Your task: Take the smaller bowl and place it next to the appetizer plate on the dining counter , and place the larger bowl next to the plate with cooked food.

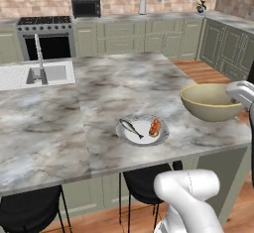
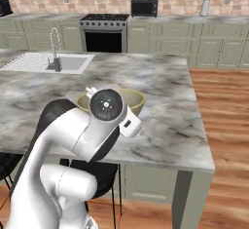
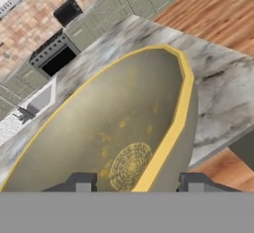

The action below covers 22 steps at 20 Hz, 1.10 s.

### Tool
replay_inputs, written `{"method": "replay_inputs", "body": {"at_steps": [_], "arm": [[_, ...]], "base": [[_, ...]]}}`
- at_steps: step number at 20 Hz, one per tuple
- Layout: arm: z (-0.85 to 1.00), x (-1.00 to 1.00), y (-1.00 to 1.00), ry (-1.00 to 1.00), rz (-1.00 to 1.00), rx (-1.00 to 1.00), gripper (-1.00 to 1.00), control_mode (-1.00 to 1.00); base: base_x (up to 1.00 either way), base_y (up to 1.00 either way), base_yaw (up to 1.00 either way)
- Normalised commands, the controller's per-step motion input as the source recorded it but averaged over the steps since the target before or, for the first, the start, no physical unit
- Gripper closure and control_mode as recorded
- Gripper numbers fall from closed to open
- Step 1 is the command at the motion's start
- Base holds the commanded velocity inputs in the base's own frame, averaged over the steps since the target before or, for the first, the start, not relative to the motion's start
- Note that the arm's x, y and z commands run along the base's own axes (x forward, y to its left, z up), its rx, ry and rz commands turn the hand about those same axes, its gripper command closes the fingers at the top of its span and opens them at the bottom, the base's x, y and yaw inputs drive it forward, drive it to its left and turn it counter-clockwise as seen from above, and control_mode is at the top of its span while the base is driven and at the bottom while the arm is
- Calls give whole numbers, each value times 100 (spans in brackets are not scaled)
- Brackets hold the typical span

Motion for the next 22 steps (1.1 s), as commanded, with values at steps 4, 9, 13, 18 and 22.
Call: {"method": "replay_inputs", "body": {"at_steps": [4,9,13,18,22], "arm": [[-29,56,-19,0,0,0,100,-100],[-32,50,-6,0,0,0,100,-100],[-51,28,0,0,0,0,100,-100],[-39,36,0,0,0,0,100,-100],[-36,39,0,0,0,0,100,-100]], "base": [[0,0,0],[0,0,0],[0,0,0],[0,0,0],[0,0,0]]}}
